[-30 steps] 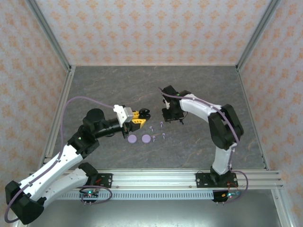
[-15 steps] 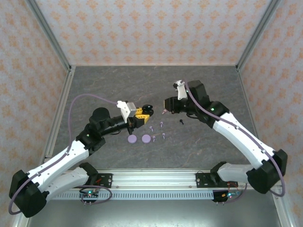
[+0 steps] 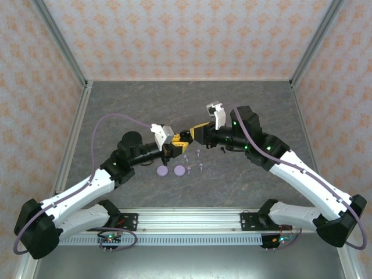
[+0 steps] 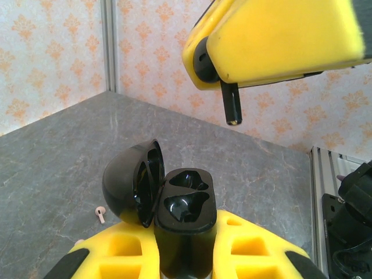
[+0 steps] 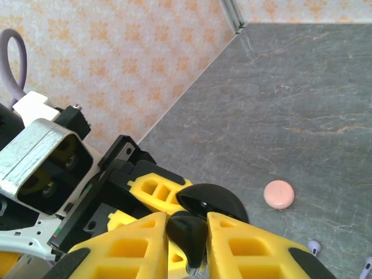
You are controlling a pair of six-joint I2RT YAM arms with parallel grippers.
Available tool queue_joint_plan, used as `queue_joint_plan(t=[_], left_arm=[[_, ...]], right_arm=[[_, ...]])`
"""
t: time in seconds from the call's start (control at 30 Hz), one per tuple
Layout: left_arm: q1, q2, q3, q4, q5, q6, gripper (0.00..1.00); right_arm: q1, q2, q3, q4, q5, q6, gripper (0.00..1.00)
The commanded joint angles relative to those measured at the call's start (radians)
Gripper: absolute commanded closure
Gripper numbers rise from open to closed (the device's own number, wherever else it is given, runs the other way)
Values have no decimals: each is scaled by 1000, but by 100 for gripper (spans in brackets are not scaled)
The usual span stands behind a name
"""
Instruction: Insert wireless bluetooth earbuds into charging case
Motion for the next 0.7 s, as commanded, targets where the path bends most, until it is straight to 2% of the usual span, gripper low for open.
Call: queue_joint_plan(t=[0.0,0.67], left_arm=[[-12,1,42,40,-12,18,100],[-19,4,49,33,-13,24,100]], right_arm=[[27,17,55,-35,46,-36,79],[61,85,88,-77,83,-69,80]])
